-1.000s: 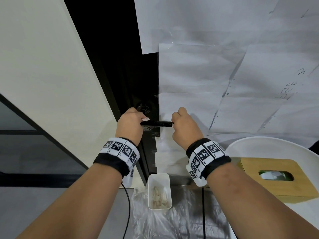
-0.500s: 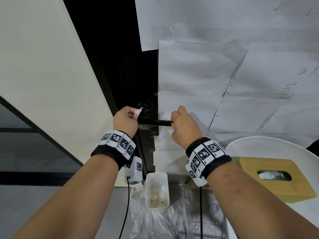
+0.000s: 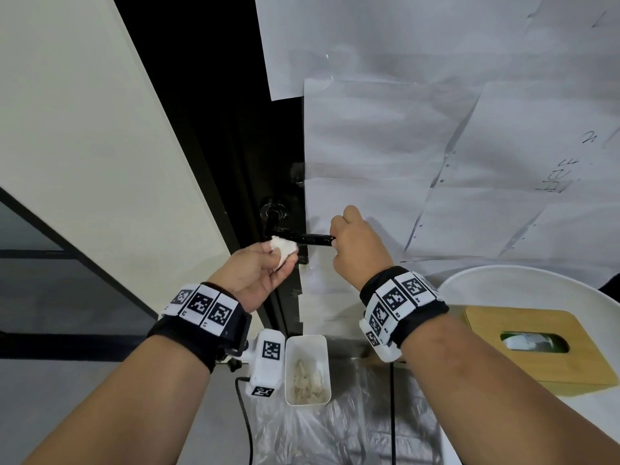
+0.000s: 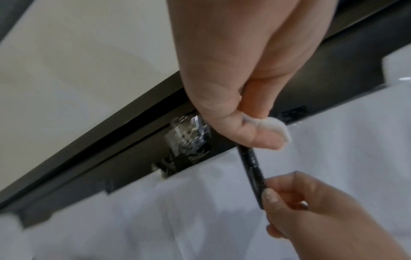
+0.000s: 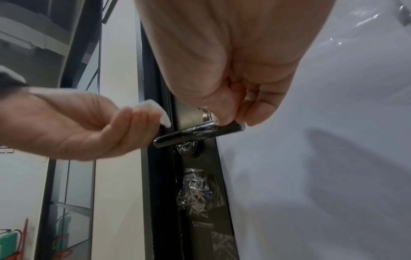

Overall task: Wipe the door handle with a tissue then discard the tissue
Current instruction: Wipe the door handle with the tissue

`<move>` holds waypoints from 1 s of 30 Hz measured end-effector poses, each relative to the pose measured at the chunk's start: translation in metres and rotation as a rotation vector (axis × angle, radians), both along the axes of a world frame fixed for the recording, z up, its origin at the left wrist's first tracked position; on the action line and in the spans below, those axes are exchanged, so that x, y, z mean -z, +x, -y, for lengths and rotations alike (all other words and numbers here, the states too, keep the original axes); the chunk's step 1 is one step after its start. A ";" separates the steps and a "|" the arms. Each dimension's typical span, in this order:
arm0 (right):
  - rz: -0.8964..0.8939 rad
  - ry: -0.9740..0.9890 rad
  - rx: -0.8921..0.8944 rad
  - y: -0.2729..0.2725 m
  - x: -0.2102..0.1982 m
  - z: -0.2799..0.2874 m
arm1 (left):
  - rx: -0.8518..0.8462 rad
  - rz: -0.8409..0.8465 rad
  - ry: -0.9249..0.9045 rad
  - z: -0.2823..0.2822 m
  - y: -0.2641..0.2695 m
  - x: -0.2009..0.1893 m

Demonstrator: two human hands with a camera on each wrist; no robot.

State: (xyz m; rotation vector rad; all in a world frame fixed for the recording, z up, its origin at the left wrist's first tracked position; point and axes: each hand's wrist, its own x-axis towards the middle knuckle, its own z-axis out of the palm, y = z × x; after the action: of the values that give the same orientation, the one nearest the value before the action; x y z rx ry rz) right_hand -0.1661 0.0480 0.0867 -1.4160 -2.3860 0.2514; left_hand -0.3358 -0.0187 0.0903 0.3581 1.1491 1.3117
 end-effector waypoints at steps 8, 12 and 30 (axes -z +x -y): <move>-0.079 0.080 -0.007 0.002 -0.004 0.005 | -0.084 -1.072 0.226 -0.006 -0.006 -0.014; -0.339 0.012 -0.101 -0.011 -0.008 0.013 | -0.091 -1.030 0.261 -0.005 0.004 -0.013; 0.024 0.207 -0.027 -0.037 -0.008 0.015 | 0.022 -1.533 0.341 -0.021 -0.018 0.015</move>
State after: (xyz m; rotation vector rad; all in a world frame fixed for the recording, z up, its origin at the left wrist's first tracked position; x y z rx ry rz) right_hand -0.2036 0.0333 0.0945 -1.2992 -2.3733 -0.0070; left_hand -0.3533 0.0022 0.0752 1.8163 2.0915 1.0998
